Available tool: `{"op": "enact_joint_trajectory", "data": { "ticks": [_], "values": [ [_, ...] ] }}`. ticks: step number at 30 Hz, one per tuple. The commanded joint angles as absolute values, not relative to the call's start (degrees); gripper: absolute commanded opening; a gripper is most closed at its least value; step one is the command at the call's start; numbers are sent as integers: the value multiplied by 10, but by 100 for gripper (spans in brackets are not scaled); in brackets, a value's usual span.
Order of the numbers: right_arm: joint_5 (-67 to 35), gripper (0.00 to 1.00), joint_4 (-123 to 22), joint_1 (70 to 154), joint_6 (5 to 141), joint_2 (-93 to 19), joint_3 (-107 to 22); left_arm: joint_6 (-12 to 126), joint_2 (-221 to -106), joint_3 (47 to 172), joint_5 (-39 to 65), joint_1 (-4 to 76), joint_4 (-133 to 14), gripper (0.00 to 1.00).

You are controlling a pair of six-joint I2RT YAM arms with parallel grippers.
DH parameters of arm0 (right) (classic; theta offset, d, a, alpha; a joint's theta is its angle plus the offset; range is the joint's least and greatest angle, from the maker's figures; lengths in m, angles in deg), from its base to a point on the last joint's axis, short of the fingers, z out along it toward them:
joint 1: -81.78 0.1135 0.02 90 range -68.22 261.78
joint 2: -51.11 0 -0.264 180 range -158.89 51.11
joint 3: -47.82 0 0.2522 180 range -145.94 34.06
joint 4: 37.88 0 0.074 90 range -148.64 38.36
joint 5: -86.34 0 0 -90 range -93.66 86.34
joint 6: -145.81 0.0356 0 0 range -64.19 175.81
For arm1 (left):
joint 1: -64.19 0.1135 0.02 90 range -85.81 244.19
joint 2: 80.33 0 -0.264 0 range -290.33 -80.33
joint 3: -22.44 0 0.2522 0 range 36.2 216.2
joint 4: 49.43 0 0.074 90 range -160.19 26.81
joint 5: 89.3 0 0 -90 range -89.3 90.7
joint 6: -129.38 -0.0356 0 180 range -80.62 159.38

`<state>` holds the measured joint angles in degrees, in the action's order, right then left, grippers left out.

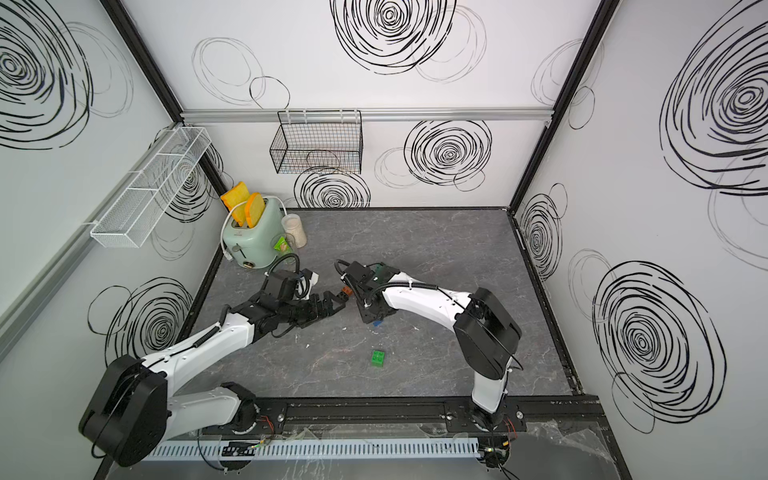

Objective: Assemble the letter f with lego
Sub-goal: Assemble the lego brick with the lego brick.

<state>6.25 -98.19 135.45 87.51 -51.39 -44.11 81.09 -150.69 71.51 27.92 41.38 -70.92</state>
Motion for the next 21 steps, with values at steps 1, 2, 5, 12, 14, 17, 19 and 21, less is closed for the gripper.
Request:
{"op": "enact_joint_trajectory", "data": {
  "ticks": [1,2,5,12,14,17,19,21],
  "values": [
    [75,52,-1005,1357,877,-507,-467,803,-1496,711,284,419,-699,98],
    [76,53,-1005,1357,875,-504,-470,803,-1497,711,283,419,-699,98],
    [80,60,-999,1354,865,-487,-476,803,-1500,711,282,420,-700,98],
    [40,86,-936,1261,827,-454,-459,790,-1512,736,277,421,-726,98],
    [13,92,-907,1224,815,-465,-455,790,-1521,743,278,423,-729,98],
    [-2,98,-883,1186,812,-504,-465,793,-1533,753,283,427,-731,98],
    [-10,100,-865,1171,818,-537,-475,791,-1539,762,277,428,-735,98],
    [-17,100,-856,1163,830,-571,-493,788,-1546,772,277,431,-741,98]
  ]
}}
